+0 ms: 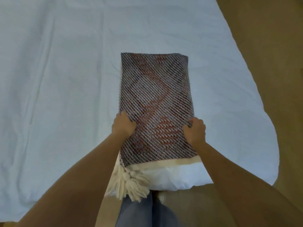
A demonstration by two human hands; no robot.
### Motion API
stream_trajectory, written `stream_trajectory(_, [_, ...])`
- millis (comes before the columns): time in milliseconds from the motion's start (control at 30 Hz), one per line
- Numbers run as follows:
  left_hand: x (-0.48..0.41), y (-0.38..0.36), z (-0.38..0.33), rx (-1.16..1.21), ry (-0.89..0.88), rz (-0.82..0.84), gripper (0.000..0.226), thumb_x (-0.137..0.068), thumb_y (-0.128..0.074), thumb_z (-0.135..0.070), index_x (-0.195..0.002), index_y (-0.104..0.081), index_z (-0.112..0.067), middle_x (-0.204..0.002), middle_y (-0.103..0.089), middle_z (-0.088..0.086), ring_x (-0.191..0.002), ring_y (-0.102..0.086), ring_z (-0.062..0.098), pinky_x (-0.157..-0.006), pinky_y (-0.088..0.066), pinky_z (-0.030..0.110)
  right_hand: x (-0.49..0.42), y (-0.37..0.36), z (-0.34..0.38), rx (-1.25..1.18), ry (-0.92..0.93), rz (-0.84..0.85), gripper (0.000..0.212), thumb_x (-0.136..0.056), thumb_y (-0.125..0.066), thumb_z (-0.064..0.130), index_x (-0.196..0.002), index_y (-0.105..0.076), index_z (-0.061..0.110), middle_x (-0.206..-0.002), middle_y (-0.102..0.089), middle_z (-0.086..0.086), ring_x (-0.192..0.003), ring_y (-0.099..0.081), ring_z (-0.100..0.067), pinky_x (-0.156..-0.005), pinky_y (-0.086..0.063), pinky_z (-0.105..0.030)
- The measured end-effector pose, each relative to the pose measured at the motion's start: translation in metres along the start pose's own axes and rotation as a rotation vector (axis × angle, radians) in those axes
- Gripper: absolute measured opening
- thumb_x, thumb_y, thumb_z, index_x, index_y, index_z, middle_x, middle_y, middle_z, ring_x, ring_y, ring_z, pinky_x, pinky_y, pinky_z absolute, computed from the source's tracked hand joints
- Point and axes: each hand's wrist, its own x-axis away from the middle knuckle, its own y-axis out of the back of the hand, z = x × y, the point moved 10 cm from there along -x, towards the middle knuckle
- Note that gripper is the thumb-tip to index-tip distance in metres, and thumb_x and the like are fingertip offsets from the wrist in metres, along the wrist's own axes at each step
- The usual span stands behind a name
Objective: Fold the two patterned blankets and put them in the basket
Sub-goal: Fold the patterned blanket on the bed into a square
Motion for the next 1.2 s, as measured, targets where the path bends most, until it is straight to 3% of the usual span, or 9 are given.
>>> stream_trajectory(233, [-0.093,0.047,-0.069,-0.074,-0.18,-0.014,0.045,-0.087,-0.055,-0.022,-0.126,-0.042,-0.004,-0.126,-0.046,0.022,-0.114,-0.047,0.038,-0.099,-0.041,0.047,-0.09,-0.009,0.086,-0.076,0.141,0.127,0.016,-0.084,-0.054,0.012,-0.095,-0.06,0.003,-0.102,-0.061,-0.014,-0.094,-0.059,-0.029,-0.081,-0.047,-0.035])
stream_trajectory(333, [-0.141,0.058,-0.1,-0.111,-0.268,-0.003,0.047,-0.087,-0.056,-0.023,-0.129,-0.042,-0.007,-0.13,-0.045,0.02,-0.118,-0.045,0.035,-0.1,-0.04,0.045,-0.138,-0.012,0.117,-0.096,0.151,0.141,0.019,-0.085,-0.056,0.013,-0.101,-0.059,0.003,-0.105,-0.06,-0.013,-0.096,-0.057,-0.027,-0.085,-0.045,-0.033])
stream_trajectory(567, [-0.252,0.081,-0.154,-0.36,-0.406,-0.061,0.068,-0.084,-0.053,-0.012,-0.145,-0.023,-0.01,-0.148,-0.031,0.016,-0.136,-0.028,0.031,-0.112,-0.026,0.043,-0.25,-0.023,0.179,0.125,0.282,0.108,0.005,-0.084,-0.051,0.011,-0.082,-0.047,0.012,-0.091,-0.046,-0.005,-0.088,-0.042,-0.02,-0.076,-0.034,-0.029])
stream_trajectory(633, [-0.287,0.082,-0.158,-0.436,-0.397,0.008,0.073,-0.082,-0.054,-0.011,-0.146,-0.02,-0.011,-0.151,-0.026,0.014,-0.14,-0.02,0.029,-0.115,-0.019,0.045,-0.28,-0.022,0.187,0.204,0.288,0.054,0.009,-0.082,-0.051,0.01,-0.09,-0.049,0.009,-0.103,-0.05,-0.013,-0.098,-0.045,-0.028,-0.08,-0.037,-0.035])
stream_trajectory(733, [-0.331,0.07,-0.157,-0.538,-0.333,0.201,0.084,-0.079,-0.06,-0.021,-0.147,-0.013,-0.013,-0.154,-0.021,0.009,-0.144,-0.011,0.026,-0.116,-0.006,0.048,-0.323,-0.039,0.19,0.368,0.271,0.167,0.051,-0.082,-0.054,0.015,-0.131,-0.04,0.01,-0.137,-0.042,-0.013,-0.128,-0.036,-0.03,-0.101,-0.033,-0.043])
stream_trajectory(867, [-0.359,0.044,-0.15,-0.59,-0.277,0.396,0.07,-0.074,-0.064,-0.029,-0.136,-0.035,-0.014,-0.13,-0.048,0.008,-0.122,-0.044,0.027,-0.109,-0.024,0.047,-0.356,-0.075,0.177,0.621,0.197,0.406,0.062,-0.082,-0.055,0.023,-0.138,-0.03,0.016,-0.139,-0.043,-0.01,-0.13,-0.036,-0.029,-0.11,-0.019,-0.052])
stream_trajectory(967, [-0.365,0.037,-0.151,-0.588,-0.328,0.413,0.035,-0.074,-0.064,-0.033,-0.102,-0.053,-0.015,-0.097,-0.057,0.004,-0.091,-0.054,0.024,-0.084,-0.041,0.037,-0.36,-0.087,0.166,0.774,0.164,0.487,0.049,-0.082,-0.052,0.024,-0.129,-0.039,0.013,-0.129,-0.049,-0.01,-0.122,-0.043,-0.031,-0.109,-0.014,-0.059])
stream_trajectory(1100, [-0.356,0.042,-0.152,-0.506,-0.397,0.374,0.02,-0.079,-0.062,-0.033,-0.083,-0.053,-0.016,-0.086,-0.056,0.004,-0.083,-0.053,0.023,-0.074,-0.044,0.033,-0.352,-0.078,0.18,0.888,0.281,0.379,0.034,-0.083,-0.048,0.02,-0.116,-0.05,0.009,-0.116,-0.056,-0.012,-0.116,-0.046,-0.03,-0.108,-0.02,-0.054])
stream_trajectory(1200, [-0.338,0.057,-0.15,-0.429,-0.415,0.296,0.016,-0.08,-0.06,-0.031,-0.079,-0.051,-0.017,-0.081,-0.053,0.001,-0.079,-0.051,0.022,-0.07,-0.04,0.031,-0.334,-0.058,0.194,0.841,0.383,0.236,0.027,-0.084,-0.048,0.021,-0.107,-0.052,0.008,-0.108,-0.058,-0.013,-0.104,-0.051,-0.031,-0.093,-0.035,-0.042])
